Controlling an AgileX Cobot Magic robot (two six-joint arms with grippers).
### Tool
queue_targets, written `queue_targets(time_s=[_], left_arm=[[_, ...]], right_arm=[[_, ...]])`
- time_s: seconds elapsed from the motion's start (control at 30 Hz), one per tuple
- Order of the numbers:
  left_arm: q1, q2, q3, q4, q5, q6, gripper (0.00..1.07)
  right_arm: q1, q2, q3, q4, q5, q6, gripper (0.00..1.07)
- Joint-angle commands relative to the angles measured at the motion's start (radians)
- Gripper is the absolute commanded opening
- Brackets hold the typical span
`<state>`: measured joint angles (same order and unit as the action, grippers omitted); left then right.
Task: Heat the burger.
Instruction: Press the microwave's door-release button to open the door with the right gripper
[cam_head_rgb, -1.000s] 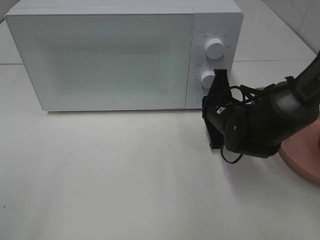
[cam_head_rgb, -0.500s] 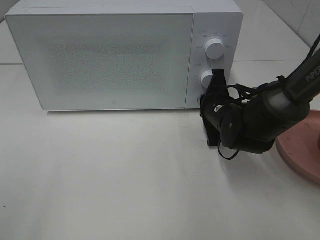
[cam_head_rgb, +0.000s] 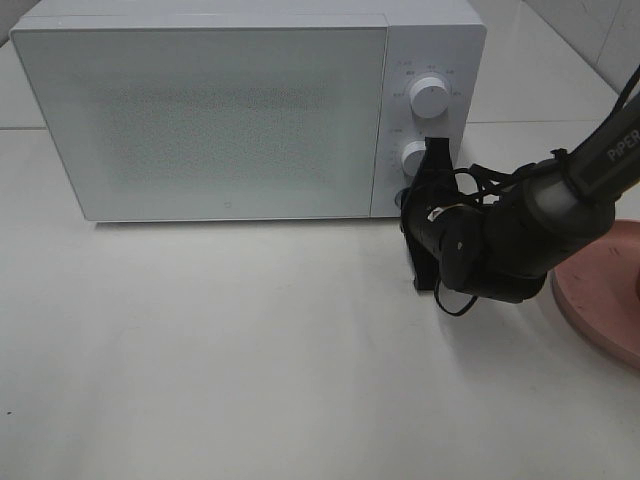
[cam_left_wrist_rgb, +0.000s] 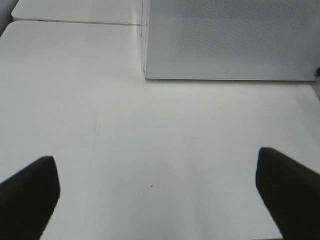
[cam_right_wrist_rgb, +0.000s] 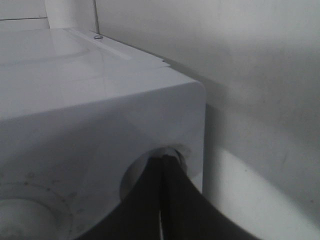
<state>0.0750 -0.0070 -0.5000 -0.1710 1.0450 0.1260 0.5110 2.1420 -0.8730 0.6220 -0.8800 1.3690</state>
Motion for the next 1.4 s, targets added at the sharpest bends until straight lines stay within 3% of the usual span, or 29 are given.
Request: queue_targets(time_s=[0.03, 0.5, 1.17, 1.4], left_arm=[[0.0, -0.018, 0.003, -0.012, -0.006, -0.001, 1.0], [0.0, -0.018, 0.003, -0.012, -0.006, -0.001, 1.0], [0.0, -0.018, 0.003, -0.012, -0.006, -0.001, 1.0], [0.0, -0.018, 0.003, -0.012, -0.006, -0.001, 1.0]], right_arm=[[-0.009, -0.006, -0.05, -0.014, -0.139, 0.001, 0.0], [-0.021, 0.058, -0.163, 0.01, -0.233, -0.047, 0.0], [-0.018, 0.03, -0.164, 0.008, -0.104, -0.054, 0.0], [-0.018, -0.001, -0.116, 0.016, -0.067, -0.053, 0.0]])
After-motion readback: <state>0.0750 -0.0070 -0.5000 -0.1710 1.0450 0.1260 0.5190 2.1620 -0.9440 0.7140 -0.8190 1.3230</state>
